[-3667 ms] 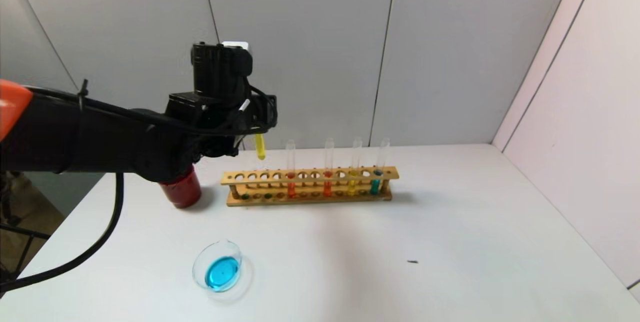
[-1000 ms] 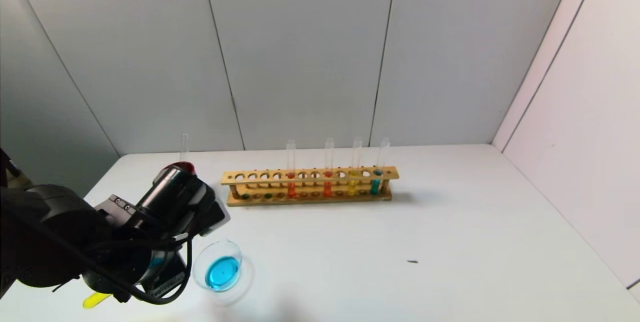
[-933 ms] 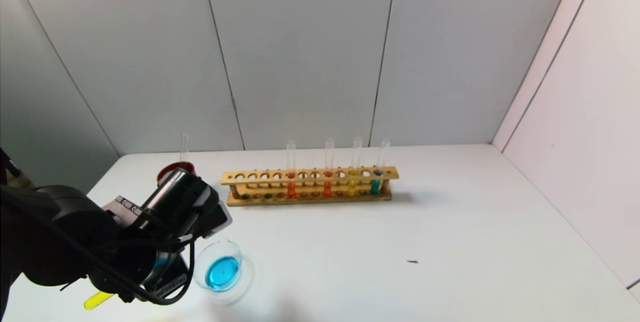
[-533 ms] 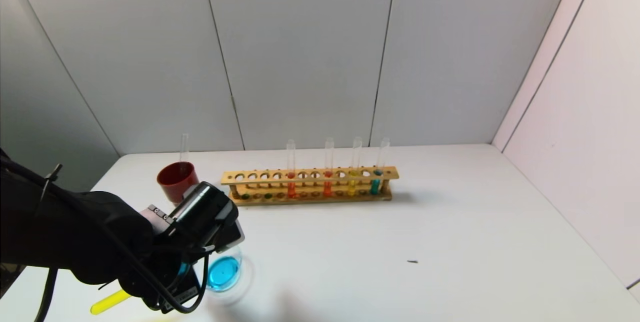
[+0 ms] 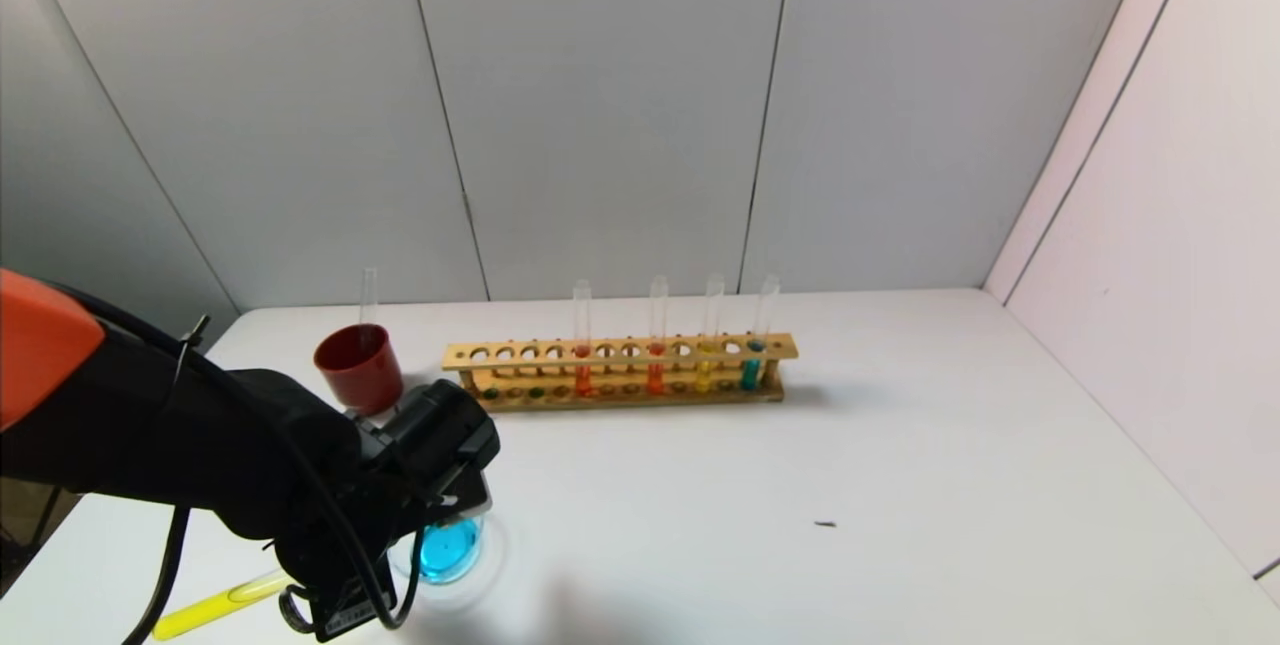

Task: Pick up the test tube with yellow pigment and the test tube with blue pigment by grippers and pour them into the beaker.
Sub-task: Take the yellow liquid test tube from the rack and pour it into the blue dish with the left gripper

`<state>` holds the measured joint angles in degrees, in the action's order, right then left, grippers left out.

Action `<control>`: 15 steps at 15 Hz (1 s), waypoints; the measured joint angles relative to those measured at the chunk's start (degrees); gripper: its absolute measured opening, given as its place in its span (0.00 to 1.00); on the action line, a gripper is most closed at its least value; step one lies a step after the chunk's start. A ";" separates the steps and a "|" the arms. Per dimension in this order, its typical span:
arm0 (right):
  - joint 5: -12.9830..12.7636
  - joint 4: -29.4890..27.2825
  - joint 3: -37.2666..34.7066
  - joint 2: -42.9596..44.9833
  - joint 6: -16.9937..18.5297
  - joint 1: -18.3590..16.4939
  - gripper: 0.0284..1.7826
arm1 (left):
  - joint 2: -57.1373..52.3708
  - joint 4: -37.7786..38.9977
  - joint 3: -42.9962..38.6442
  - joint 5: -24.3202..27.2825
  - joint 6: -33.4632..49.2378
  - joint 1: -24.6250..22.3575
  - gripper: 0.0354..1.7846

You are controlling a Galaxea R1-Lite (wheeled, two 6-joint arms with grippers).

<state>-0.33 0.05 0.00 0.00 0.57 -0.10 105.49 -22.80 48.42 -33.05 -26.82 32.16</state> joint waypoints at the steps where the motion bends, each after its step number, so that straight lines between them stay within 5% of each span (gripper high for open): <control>1: -0.02 0.00 0.00 0.00 0.00 0.00 0.95 | 0.72 -0.99 1.30 0.00 -0.10 0.00 0.16; 15: 0.00 -0.02 0.00 0.00 0.00 0.00 0.95 | 10.86 -13.51 15.17 -1.18 -1.57 -0.13 0.16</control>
<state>-0.33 0.02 0.00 0.00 0.57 -0.10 116.35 -36.30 63.59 -34.23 -28.39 32.02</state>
